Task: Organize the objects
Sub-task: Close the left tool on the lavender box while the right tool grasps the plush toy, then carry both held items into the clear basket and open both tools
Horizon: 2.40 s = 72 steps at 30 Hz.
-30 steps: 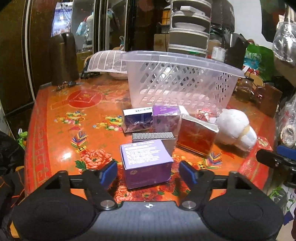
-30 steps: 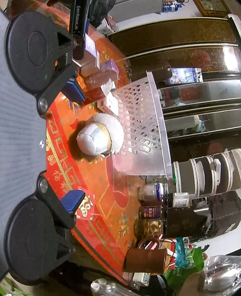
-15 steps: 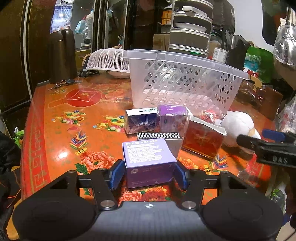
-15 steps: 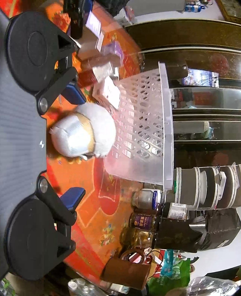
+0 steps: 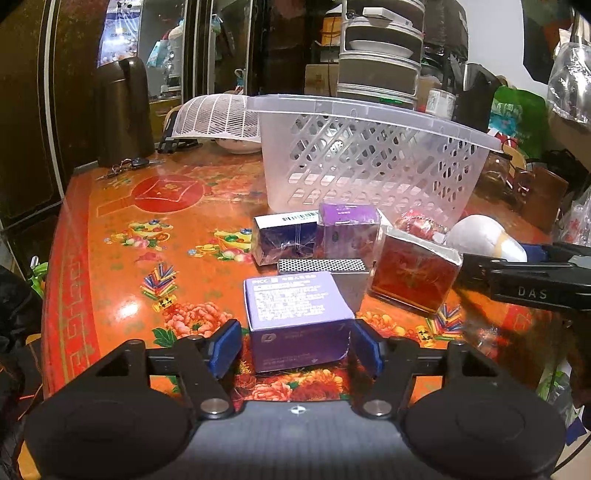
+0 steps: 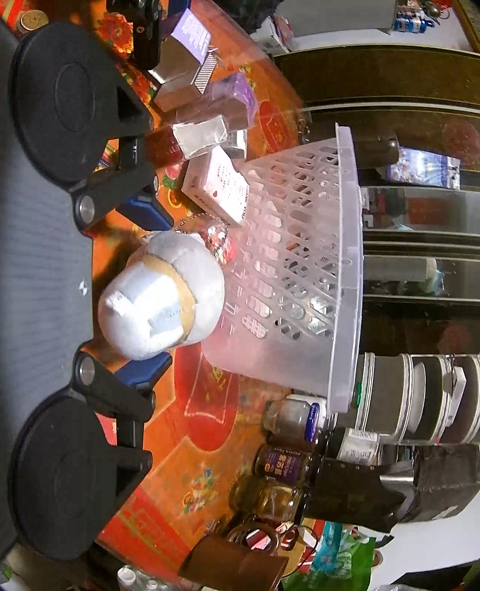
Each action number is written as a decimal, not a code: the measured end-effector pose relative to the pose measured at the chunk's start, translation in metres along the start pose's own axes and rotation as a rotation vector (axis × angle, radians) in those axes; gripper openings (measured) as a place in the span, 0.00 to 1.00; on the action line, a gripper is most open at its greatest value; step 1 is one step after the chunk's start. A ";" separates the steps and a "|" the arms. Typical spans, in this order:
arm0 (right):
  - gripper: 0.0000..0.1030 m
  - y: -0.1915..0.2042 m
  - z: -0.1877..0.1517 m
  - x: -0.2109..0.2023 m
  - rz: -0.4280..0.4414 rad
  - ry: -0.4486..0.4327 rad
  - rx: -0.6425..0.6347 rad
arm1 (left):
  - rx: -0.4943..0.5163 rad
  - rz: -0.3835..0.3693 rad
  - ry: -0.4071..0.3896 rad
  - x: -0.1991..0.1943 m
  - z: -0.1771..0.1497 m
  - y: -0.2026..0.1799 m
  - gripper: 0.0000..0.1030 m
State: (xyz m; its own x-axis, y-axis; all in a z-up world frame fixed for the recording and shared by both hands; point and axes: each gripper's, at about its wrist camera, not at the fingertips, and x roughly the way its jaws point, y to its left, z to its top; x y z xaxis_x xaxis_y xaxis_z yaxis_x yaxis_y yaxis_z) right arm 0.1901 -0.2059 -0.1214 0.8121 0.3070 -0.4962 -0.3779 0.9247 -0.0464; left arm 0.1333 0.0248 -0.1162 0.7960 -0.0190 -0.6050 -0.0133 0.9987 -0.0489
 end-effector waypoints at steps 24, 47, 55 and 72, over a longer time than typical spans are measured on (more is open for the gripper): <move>0.68 -0.012 -0.011 -0.053 -0.072 0.030 -0.039 | -0.020 -0.026 -0.067 -0.023 -0.004 -0.003 0.58; 0.68 -0.035 0.125 -0.081 0.036 -0.222 0.064 | 0.120 -0.149 -0.290 -0.055 0.139 -0.019 0.58; 0.68 -0.045 0.175 0.022 0.052 0.008 0.079 | 0.054 -0.217 -0.046 0.045 0.224 -0.019 0.58; 0.76 -0.041 0.171 0.107 0.056 0.243 0.013 | 0.018 -0.143 0.254 0.152 0.224 -0.025 0.61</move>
State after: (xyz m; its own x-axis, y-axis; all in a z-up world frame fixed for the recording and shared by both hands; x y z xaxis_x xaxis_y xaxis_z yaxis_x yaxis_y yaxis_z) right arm 0.3686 -0.1721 -0.0249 0.6590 0.2958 -0.6916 -0.4117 0.9113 -0.0024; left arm 0.3902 0.0078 -0.0294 0.6121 -0.1687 -0.7726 0.1005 0.9857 -0.1356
